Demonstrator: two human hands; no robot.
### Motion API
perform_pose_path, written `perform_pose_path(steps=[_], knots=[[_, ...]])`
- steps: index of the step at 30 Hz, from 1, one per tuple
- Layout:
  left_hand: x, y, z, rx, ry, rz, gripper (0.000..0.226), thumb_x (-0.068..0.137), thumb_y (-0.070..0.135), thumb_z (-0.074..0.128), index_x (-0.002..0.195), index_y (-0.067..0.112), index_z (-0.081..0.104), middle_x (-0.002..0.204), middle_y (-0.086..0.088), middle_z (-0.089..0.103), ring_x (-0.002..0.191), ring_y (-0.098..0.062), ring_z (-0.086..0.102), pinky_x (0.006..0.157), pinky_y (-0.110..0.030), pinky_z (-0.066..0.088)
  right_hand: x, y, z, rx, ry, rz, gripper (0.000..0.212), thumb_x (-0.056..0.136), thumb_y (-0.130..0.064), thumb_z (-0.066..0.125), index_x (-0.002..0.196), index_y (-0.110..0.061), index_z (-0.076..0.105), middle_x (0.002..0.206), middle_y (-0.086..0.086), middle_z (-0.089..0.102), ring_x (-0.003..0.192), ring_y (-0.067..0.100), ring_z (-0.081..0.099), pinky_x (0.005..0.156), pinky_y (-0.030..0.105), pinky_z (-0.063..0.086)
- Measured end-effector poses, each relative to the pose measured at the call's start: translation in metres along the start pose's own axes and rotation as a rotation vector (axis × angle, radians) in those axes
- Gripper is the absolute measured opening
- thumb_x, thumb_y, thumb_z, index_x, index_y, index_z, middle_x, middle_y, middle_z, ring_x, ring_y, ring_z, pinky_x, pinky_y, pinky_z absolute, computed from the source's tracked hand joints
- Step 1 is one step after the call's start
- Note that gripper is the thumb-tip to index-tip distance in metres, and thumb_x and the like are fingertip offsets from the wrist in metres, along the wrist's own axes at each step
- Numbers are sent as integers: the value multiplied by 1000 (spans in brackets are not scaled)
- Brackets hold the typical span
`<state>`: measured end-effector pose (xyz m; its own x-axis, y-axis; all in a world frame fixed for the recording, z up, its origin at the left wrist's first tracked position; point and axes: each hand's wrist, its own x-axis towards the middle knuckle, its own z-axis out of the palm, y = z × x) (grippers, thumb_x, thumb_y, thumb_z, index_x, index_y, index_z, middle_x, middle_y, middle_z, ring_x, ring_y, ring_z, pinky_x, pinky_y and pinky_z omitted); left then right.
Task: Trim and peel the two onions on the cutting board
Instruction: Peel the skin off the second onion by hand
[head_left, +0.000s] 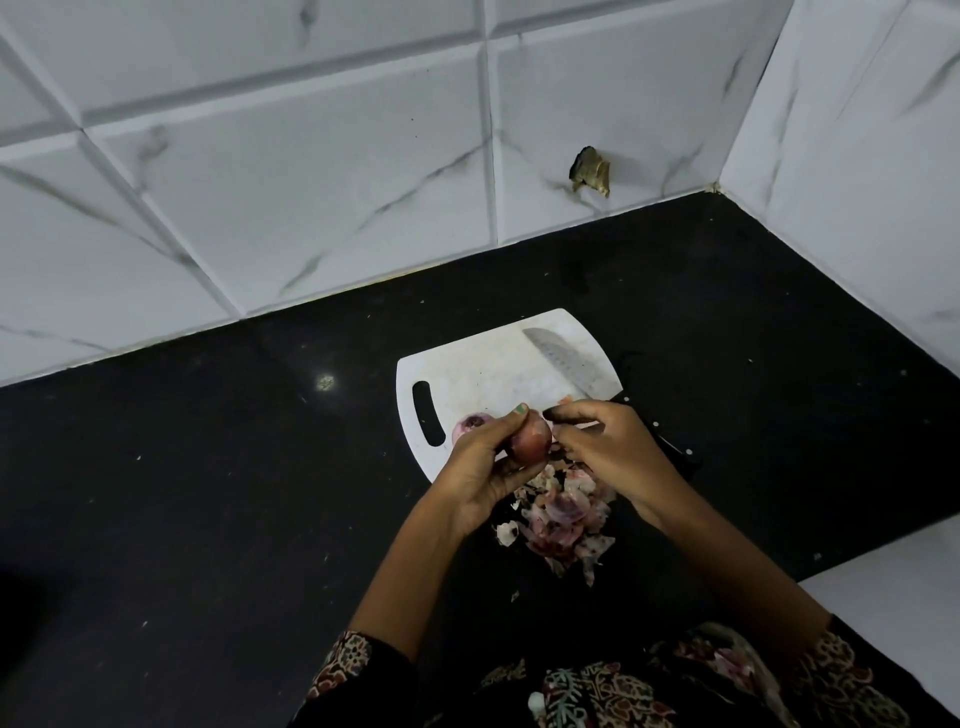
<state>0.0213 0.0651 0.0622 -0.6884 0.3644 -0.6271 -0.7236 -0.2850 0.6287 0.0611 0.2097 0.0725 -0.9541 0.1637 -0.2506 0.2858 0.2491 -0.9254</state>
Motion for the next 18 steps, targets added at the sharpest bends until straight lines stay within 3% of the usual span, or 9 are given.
perform_pose_path(steps=[2, 8, 14, 18], knots=[[0, -1, 0, 39, -6, 14, 24, 90, 21, 63, 71, 14, 75, 100, -9, 64, 89, -21, 64, 77, -34, 58, -4, -5, 2, 51, -15, -26, 12, 83, -19, 71, 95, -18, 68, 93, -6, 67, 89, 13, 68, 83, 33, 56], [-4, -1, -2, 136, -11, -16, 14, 90, 22, 63, 90, 9, 69, 92, -7, 67, 81, -18, 65, 71, -30, 59, -5, -1, 3, 0, 36, -45, 14, 73, -10, 77, 83, -17, 70, 81, -1, 71, 76, 13, 69, 68, 23, 56], [-4, -1, 1, 132, -4, -20, 13, 90, 21, 62, 88, 10, 67, 90, -7, 66, 80, -18, 65, 69, -30, 59, -4, 6, 0, 59, 88, -55, 7, 77, -6, 72, 80, -13, 73, 75, 4, 74, 72, 20, 72, 72, 35, 59], [0, -2, 0, 157, -16, 4, 15, 91, 23, 62, 89, 10, 69, 88, -5, 68, 79, -15, 65, 71, -29, 60, -7, 4, 3, 12, 78, -90, 11, 74, -14, 78, 82, -15, 72, 79, 0, 73, 74, 11, 70, 70, 23, 57]])
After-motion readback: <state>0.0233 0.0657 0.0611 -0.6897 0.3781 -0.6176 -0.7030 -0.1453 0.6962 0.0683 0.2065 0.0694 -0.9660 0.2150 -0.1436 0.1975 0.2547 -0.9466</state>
